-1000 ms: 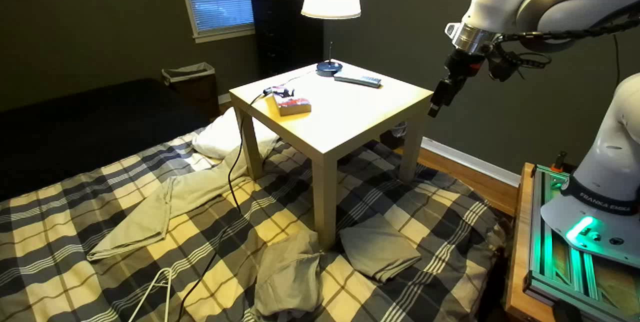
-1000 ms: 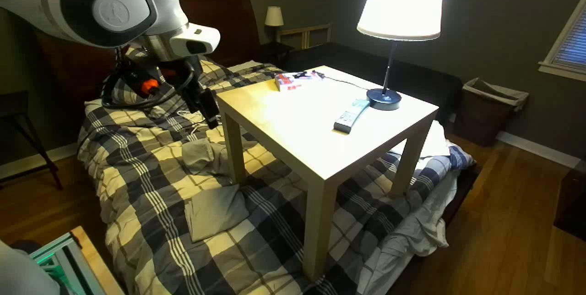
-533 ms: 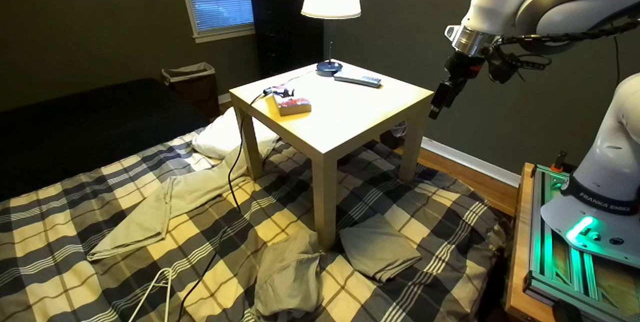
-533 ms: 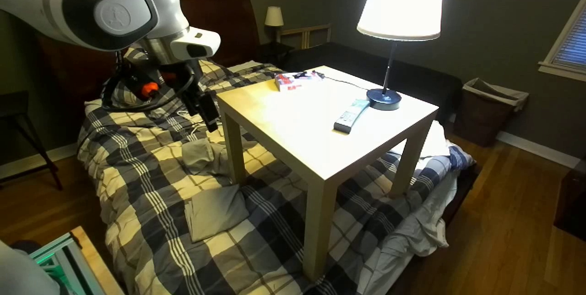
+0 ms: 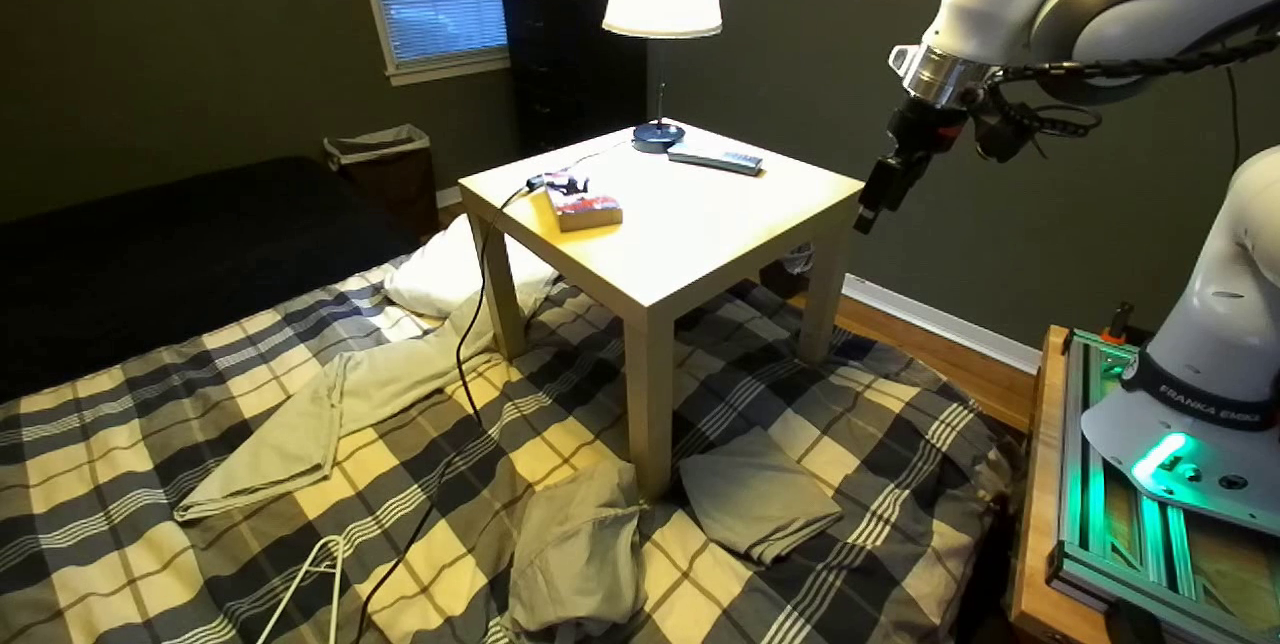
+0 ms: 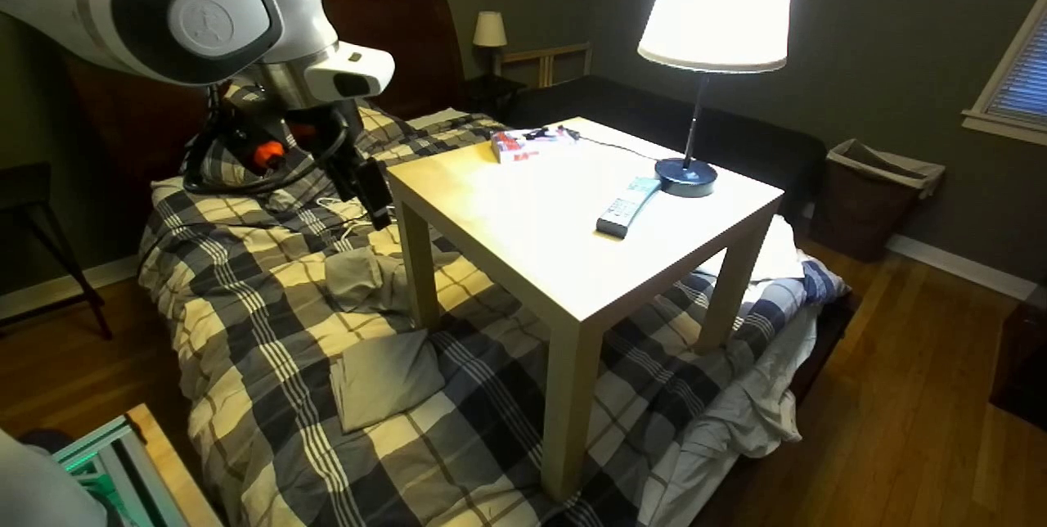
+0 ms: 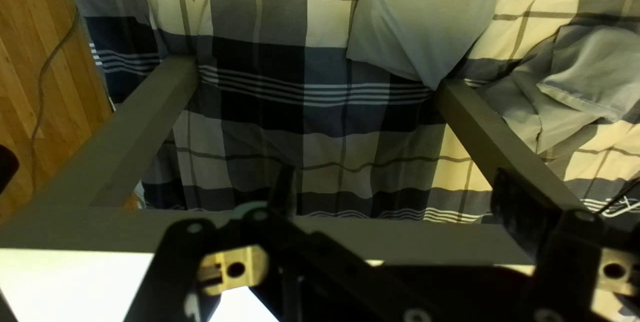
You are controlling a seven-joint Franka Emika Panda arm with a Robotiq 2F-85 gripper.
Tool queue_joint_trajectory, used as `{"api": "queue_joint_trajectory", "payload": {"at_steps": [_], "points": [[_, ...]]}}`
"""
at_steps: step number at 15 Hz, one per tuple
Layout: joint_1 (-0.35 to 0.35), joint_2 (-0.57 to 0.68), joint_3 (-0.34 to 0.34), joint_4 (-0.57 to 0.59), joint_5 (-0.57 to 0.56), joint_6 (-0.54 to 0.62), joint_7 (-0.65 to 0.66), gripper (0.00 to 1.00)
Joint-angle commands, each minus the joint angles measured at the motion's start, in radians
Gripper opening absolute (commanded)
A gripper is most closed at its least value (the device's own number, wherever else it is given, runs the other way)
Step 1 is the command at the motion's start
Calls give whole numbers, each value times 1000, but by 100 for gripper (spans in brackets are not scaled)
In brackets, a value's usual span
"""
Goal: Move the book to the right
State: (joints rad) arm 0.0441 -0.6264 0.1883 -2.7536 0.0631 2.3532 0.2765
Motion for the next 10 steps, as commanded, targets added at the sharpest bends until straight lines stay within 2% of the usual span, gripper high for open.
{"api": "queue_joint_trajectory", "payload": {"at_steps": [1, 5, 8, 9, 10], "points": [[-12, 99, 55, 82, -14, 68, 99, 100], [-96, 277, 179, 251, -121, 136, 301, 100], [-183, 432, 248, 419, -300, 96, 525, 100], [-240, 482, 294, 478, -351, 76, 602, 100], [-201, 538, 248, 532, -427, 54, 678, 100]]}}
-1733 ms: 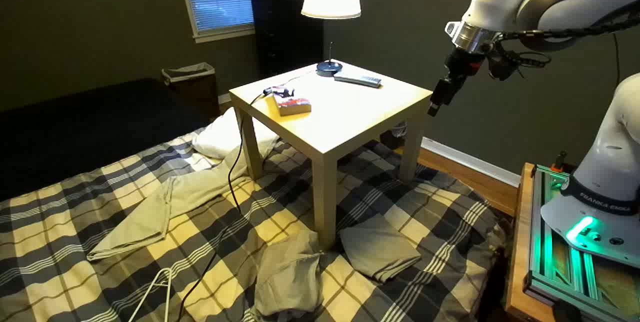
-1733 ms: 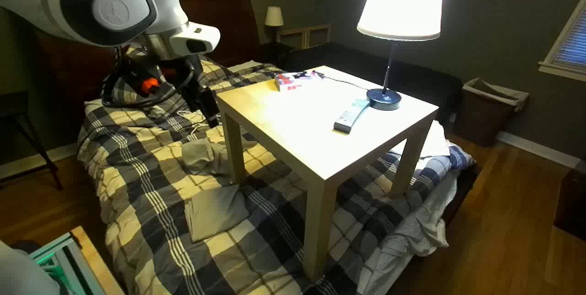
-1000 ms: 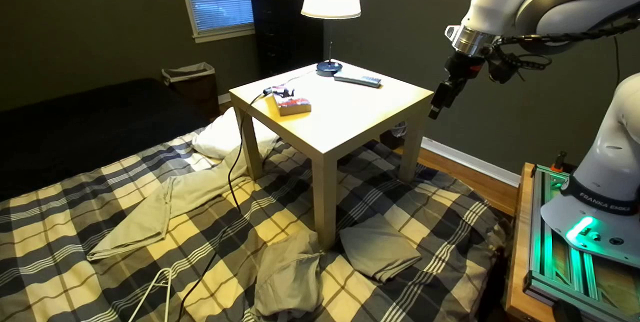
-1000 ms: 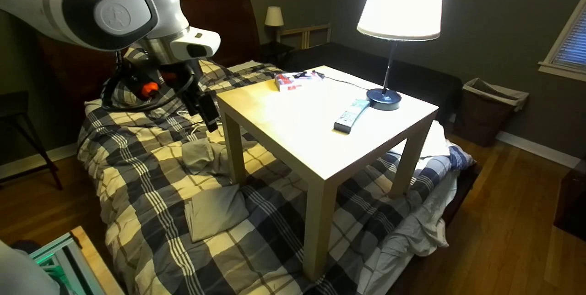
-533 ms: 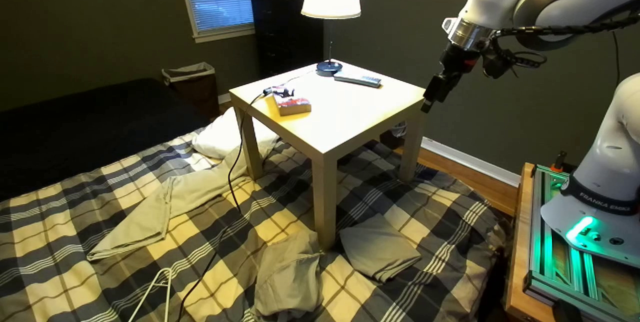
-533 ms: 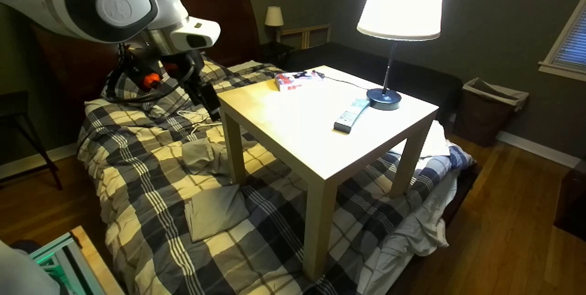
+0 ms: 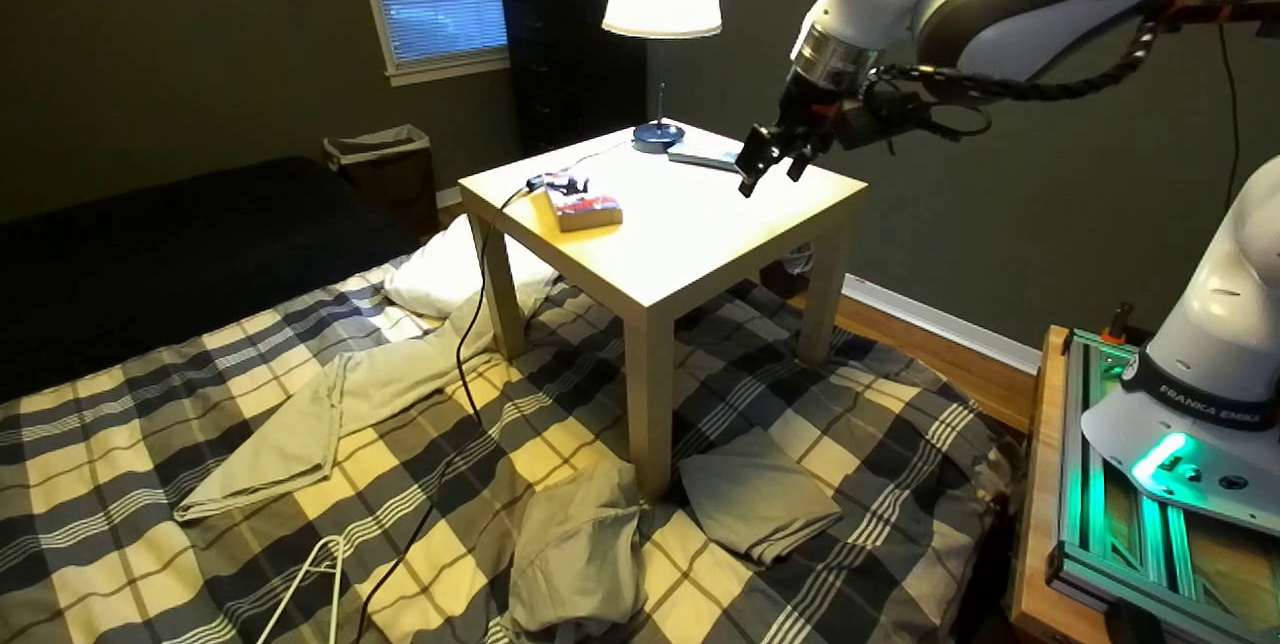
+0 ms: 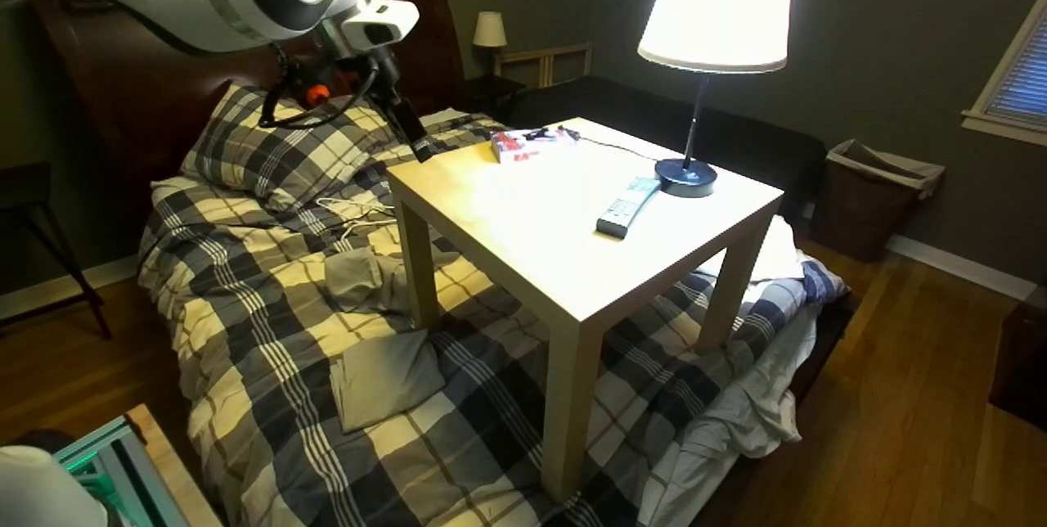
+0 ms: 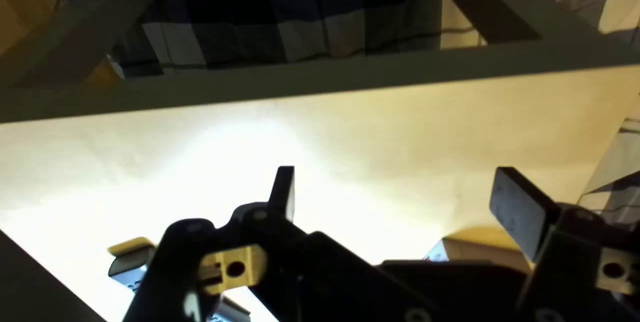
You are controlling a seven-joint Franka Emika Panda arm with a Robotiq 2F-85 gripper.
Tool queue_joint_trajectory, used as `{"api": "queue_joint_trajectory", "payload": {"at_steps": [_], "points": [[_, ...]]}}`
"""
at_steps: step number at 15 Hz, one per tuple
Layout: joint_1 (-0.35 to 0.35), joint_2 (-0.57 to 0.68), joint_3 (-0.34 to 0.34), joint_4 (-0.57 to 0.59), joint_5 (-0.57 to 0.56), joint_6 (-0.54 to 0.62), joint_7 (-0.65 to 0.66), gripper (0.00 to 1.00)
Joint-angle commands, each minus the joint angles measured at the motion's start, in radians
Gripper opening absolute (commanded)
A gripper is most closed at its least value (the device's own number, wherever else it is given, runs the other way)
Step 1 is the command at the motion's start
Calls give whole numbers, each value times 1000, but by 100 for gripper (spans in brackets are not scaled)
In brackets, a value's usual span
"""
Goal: Move the book to the right
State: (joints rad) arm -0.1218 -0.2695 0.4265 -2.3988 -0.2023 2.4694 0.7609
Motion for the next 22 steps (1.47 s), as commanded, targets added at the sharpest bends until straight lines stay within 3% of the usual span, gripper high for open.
{"api": "queue_joint_trajectory", "payload": {"at_steps": [1, 2, 7, 11, 15, 22], "points": [[-98, 230, 66, 238, -205, -94, 262, 100], [-8, 291, -21, 299, -268, -131, 334, 100], [198, 539, -171, 595, -372, -285, 526, 100], [343, 711, -295, 800, -405, -288, 654, 100], [423, 836, -393, 949, -393, -258, 720, 100], [480, 968, -518, 1127, -407, -240, 763, 100]]}}
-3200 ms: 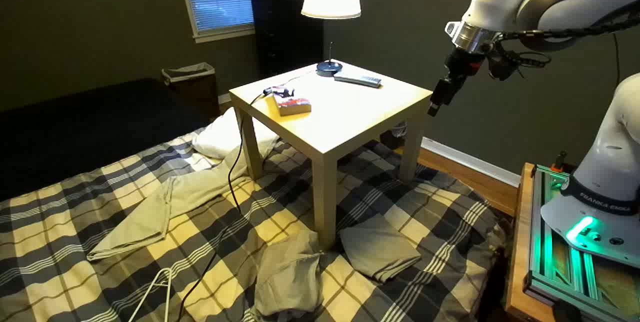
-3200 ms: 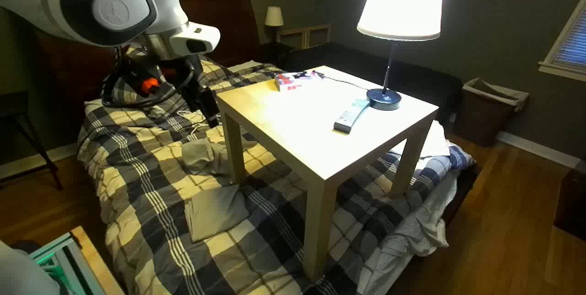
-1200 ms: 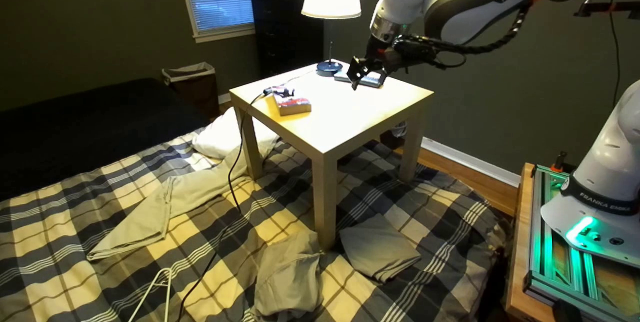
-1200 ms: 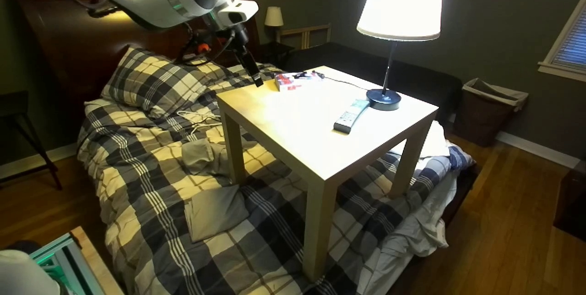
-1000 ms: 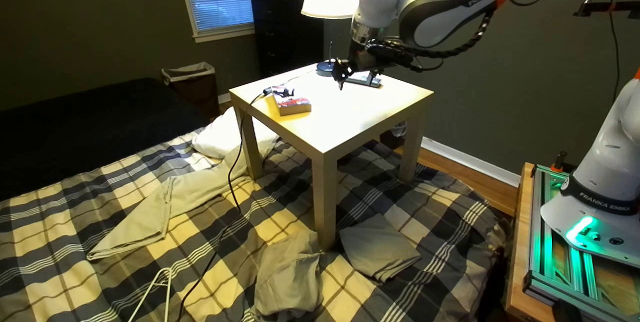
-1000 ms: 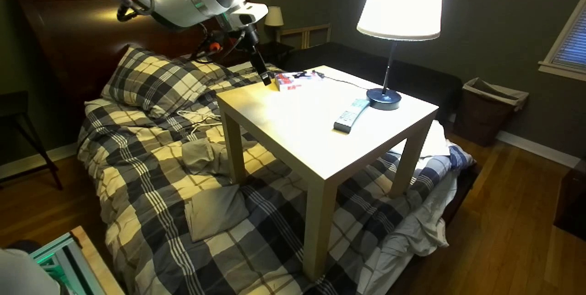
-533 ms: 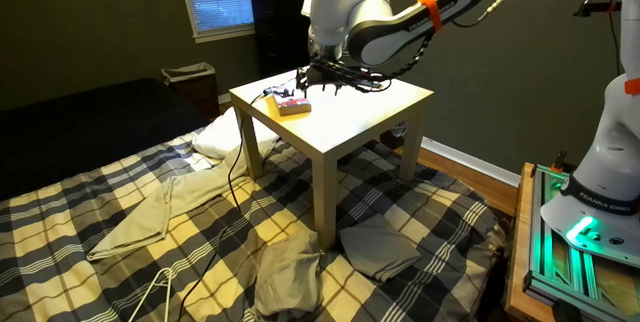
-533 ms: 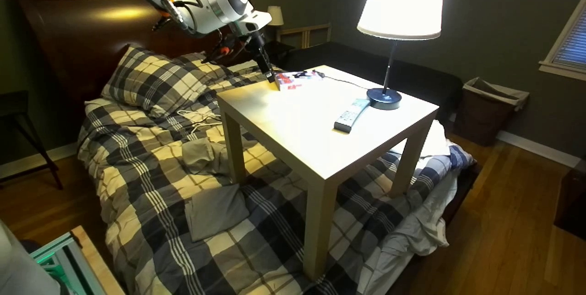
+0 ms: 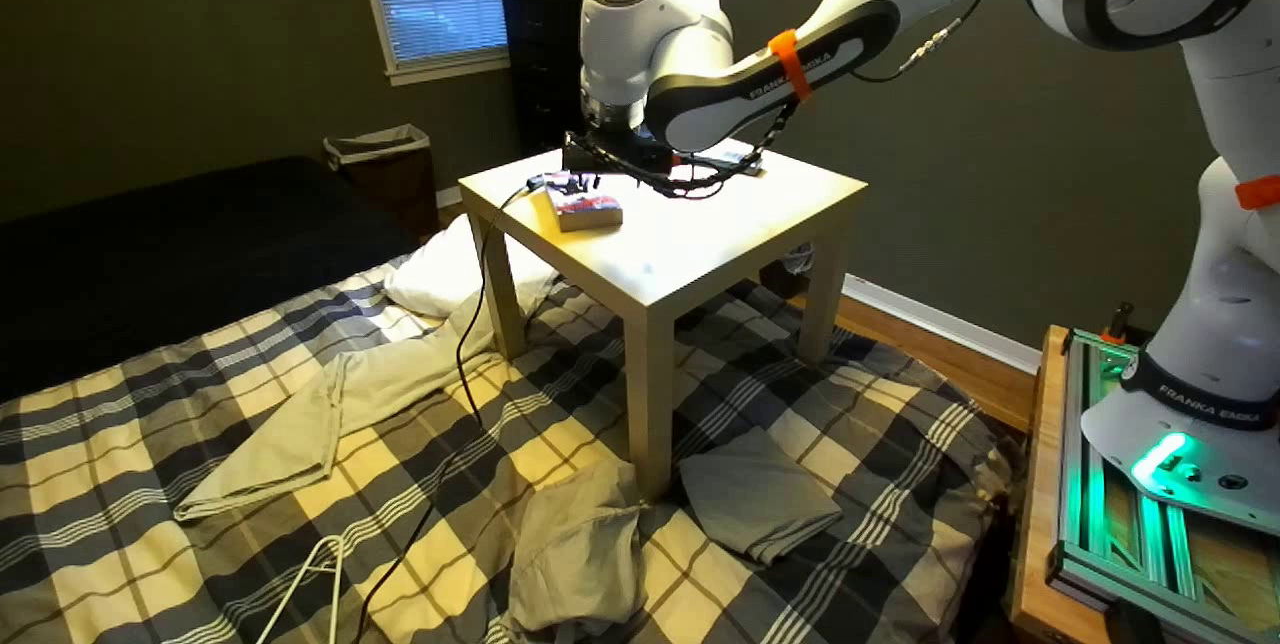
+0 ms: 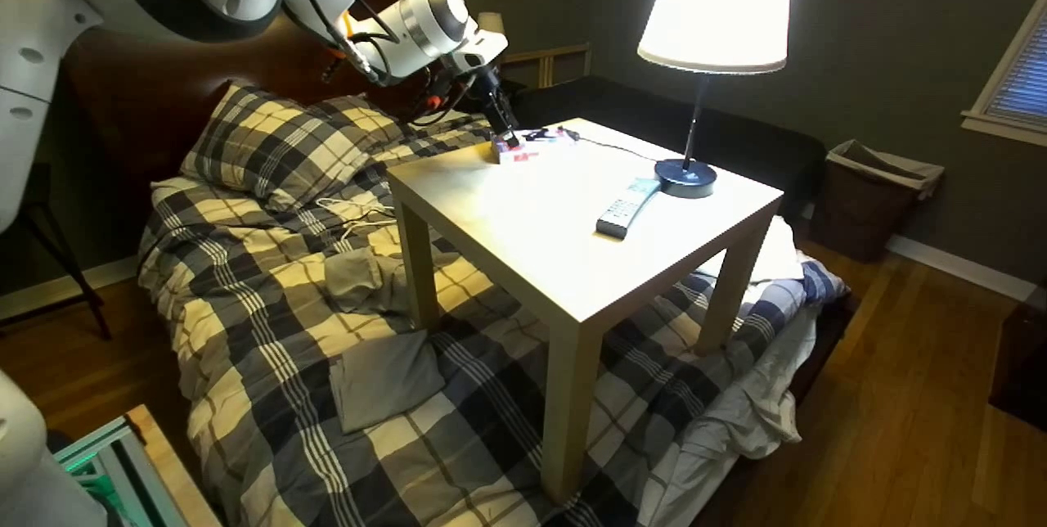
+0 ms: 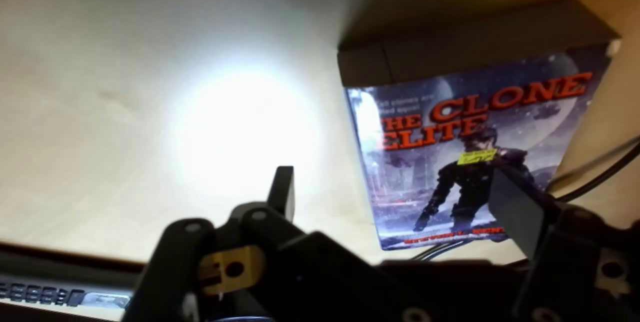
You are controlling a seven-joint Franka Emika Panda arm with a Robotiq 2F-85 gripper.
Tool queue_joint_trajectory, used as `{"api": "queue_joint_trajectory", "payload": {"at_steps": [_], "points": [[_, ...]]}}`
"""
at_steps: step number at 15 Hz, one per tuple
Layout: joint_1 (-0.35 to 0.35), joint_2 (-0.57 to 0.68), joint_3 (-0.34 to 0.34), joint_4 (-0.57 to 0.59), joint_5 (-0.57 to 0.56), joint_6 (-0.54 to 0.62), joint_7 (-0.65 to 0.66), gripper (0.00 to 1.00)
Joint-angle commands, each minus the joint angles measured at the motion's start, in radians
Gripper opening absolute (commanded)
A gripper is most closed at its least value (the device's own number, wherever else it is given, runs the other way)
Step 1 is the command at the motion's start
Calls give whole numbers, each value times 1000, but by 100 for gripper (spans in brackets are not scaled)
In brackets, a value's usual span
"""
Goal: Move the book to the right
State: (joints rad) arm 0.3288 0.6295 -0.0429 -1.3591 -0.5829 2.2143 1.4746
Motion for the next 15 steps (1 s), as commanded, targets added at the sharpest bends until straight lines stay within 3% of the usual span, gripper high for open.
{"api": "queue_joint_trajectory", "payload": {"at_steps": [1, 10, 15], "points": [[33, 88, -62, 109, -28, 25, 57, 100], [87, 214, -154, 204, -104, 122, 117, 100], [83, 202, -123, 182, -80, 85, 51, 100]]}}
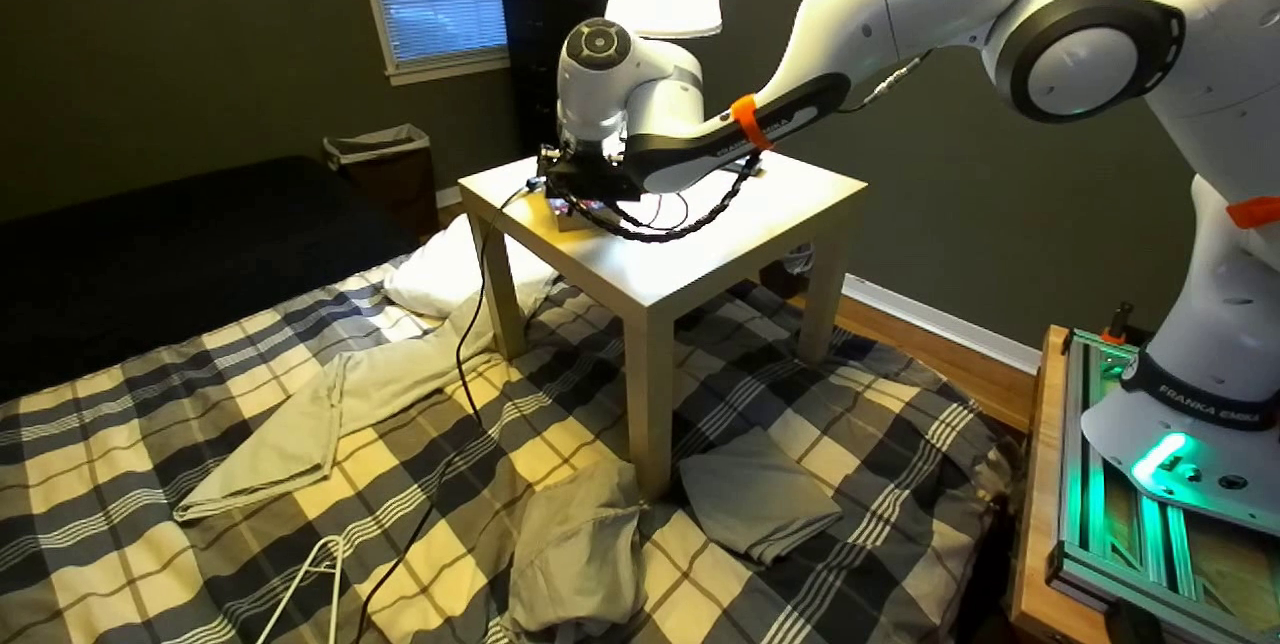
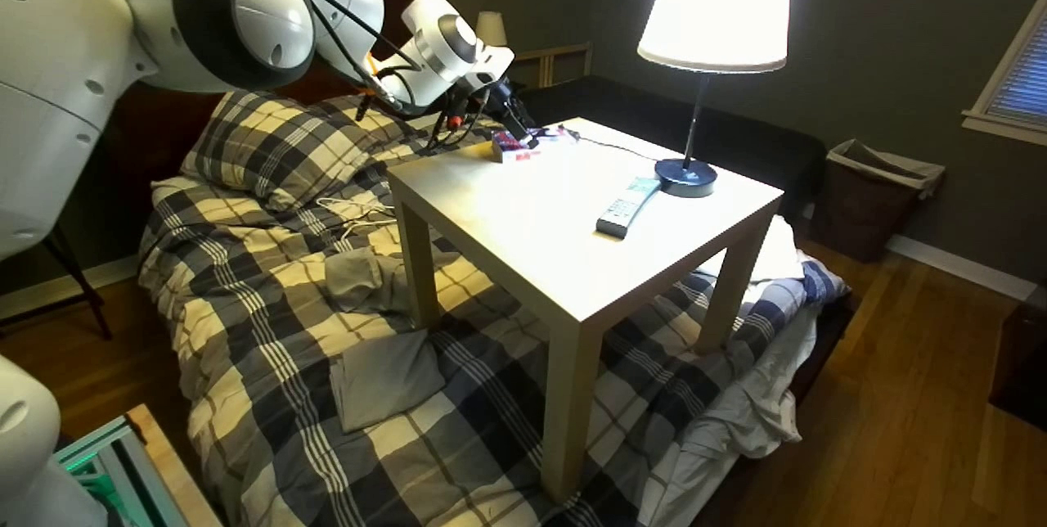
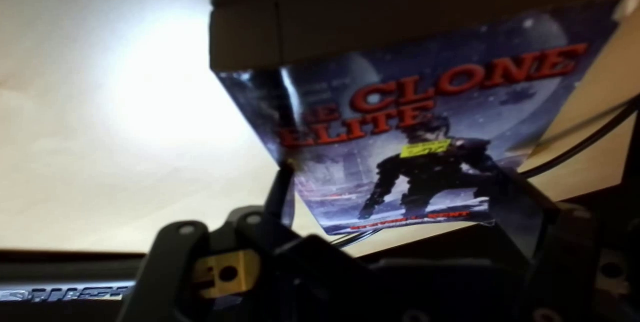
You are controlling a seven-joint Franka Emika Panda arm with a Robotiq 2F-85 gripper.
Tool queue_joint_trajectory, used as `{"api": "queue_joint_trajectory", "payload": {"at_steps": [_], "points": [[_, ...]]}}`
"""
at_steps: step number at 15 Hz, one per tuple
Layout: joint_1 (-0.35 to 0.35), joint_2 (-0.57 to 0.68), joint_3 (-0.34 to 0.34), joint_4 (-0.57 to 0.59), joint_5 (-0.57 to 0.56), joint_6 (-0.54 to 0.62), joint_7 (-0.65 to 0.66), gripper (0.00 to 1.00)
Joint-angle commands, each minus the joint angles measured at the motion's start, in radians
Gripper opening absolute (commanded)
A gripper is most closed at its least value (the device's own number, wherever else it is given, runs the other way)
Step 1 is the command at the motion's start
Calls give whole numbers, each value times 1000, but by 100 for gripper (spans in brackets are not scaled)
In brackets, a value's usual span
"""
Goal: Move the book to the right
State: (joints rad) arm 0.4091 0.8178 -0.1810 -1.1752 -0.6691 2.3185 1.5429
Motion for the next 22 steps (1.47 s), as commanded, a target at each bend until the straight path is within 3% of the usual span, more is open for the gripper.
{"api": "queue_joint_trajectory", "payload": {"at_steps": [1, 7, 14, 22], "points": [[3, 9, 20, -8, 9, -26, -35, 100], [2, -43, 102, -59, 67, -159, -201, 100], [-14, -85, 196, -89, 158, -219, -267, 100], [-14, -106, 211, -116, 187, -220, -273, 100]]}}
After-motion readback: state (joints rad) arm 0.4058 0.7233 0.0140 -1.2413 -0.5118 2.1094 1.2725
